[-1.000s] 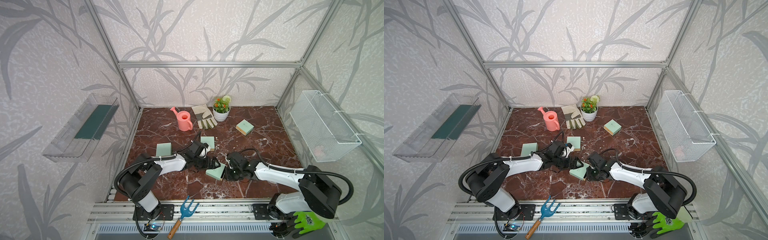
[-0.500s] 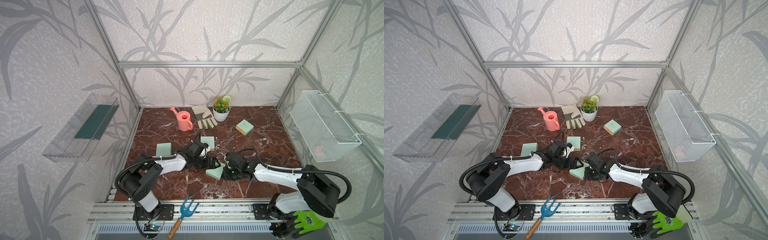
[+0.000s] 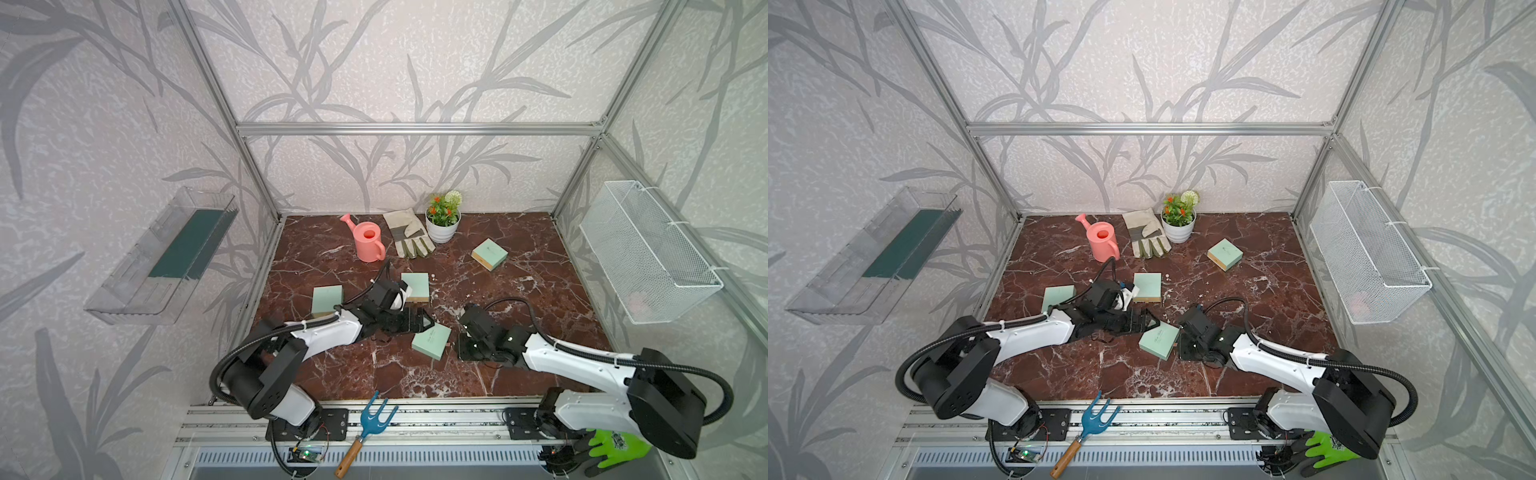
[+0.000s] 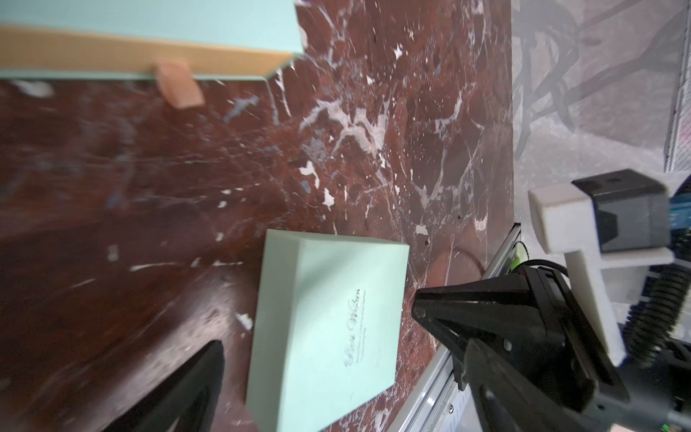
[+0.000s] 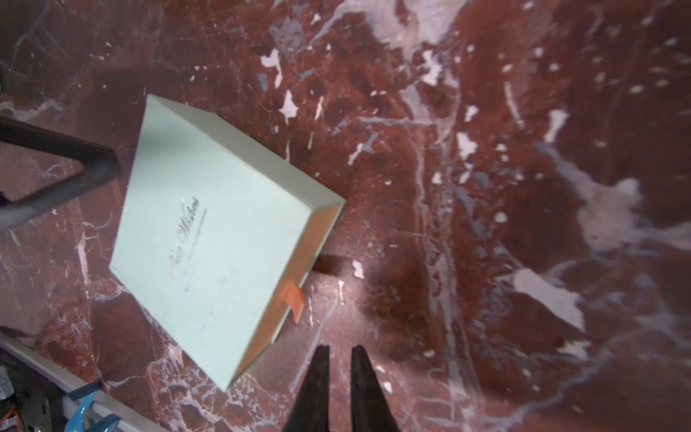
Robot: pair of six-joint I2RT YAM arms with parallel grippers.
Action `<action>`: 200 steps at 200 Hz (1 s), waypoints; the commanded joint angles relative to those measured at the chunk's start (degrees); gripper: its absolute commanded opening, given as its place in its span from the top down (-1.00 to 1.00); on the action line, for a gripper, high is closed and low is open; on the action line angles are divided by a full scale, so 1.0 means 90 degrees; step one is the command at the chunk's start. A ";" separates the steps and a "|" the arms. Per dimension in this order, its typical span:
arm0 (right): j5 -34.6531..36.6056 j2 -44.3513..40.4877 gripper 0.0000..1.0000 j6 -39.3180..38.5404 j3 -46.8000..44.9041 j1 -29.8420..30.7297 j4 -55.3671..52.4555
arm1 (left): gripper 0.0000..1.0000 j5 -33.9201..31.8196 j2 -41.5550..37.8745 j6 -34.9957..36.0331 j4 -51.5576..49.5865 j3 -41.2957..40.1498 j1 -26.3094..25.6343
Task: Take out the earrings from the drawer-style jewelry box
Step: Close the drawer of the jewelry box, then move the jewelry box to the center of the board.
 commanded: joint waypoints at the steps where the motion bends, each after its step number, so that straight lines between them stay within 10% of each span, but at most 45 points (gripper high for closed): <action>1: 0.0582 -0.0336 0.60 -0.0404 0.0306 -0.0061 -0.0670 | -0.98 -0.0033 -0.0649 -0.0113 -0.0232 -0.0252 0.0124; 63: -0.0334 0.0683 -0.66 -0.1580 0.1427 -0.0438 -0.0115 | -0.81 0.0735 -0.1727 -0.0402 -0.0556 -0.0995 -0.0031; 200: -0.1919 0.1540 -0.50 -0.1279 0.1093 -0.0970 0.1243 | -0.29 0.0317 0.0047 -0.0832 0.0499 -0.0609 -0.0873</action>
